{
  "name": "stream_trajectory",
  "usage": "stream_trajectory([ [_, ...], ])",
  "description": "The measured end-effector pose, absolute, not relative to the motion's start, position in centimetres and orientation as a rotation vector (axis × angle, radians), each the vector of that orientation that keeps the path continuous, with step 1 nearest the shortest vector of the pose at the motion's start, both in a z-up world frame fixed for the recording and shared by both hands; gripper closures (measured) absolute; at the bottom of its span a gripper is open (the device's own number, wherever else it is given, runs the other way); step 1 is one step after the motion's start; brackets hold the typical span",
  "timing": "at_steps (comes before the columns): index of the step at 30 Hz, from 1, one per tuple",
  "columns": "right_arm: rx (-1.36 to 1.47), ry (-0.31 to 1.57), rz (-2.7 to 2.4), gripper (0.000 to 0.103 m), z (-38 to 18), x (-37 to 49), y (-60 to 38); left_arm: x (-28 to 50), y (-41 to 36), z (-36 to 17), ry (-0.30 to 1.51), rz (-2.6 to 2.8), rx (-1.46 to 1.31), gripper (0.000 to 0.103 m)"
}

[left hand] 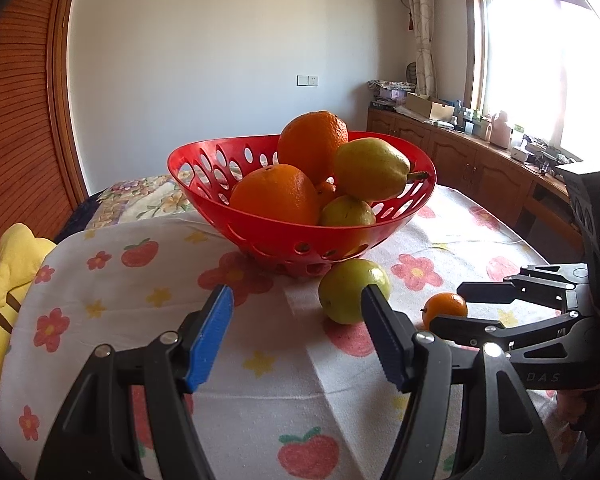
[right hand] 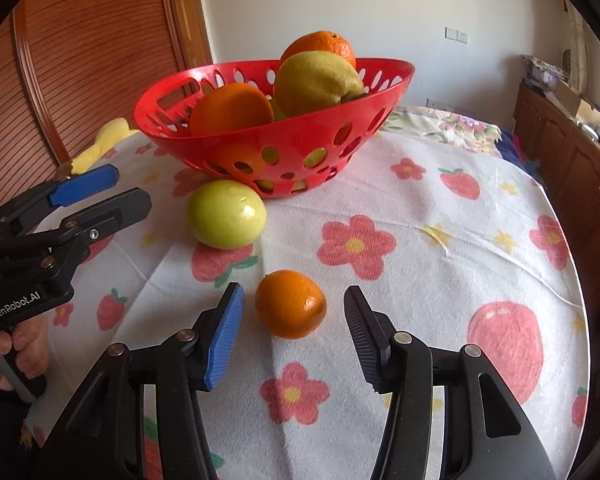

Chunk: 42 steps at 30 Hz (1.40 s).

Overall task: Organize fruits
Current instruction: 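Move the left tool to the green apple while the right tool grasps a tangerine, then grasp the green apple with the left tool while the right tool lifts the tangerine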

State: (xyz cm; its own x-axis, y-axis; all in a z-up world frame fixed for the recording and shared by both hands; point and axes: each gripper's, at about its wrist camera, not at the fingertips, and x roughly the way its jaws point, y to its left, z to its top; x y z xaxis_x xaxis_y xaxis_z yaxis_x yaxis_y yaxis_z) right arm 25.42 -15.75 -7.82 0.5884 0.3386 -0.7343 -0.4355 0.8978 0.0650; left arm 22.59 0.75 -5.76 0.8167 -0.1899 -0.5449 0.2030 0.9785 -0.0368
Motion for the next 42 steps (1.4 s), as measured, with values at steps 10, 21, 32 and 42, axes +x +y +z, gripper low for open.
stream_trajectory([
  [10,-0.125,0.844,0.479,0.065,-8.4,25.0,-15.6,22.5,0.4,-5.8,0.578,-0.209,0.042,0.036],
  [21,-0.077,0.803,0.484,0.065,-6.8,22.4,-17.7,22.4,-0.7,-5.5,0.616,-0.203,0.071,0.037],
  [32,-0.037,0.767,0.476,0.065,-4.8,21.0,-20.7,23.6,-3.2,-5.1,0.673,-0.223,0.049,0.036],
  [42,-0.032,0.742,0.476,0.065,-3.4,21.3,-22.4,26.1,-4.8,-5.8,0.723,-0.201,0.063,0.036],
])
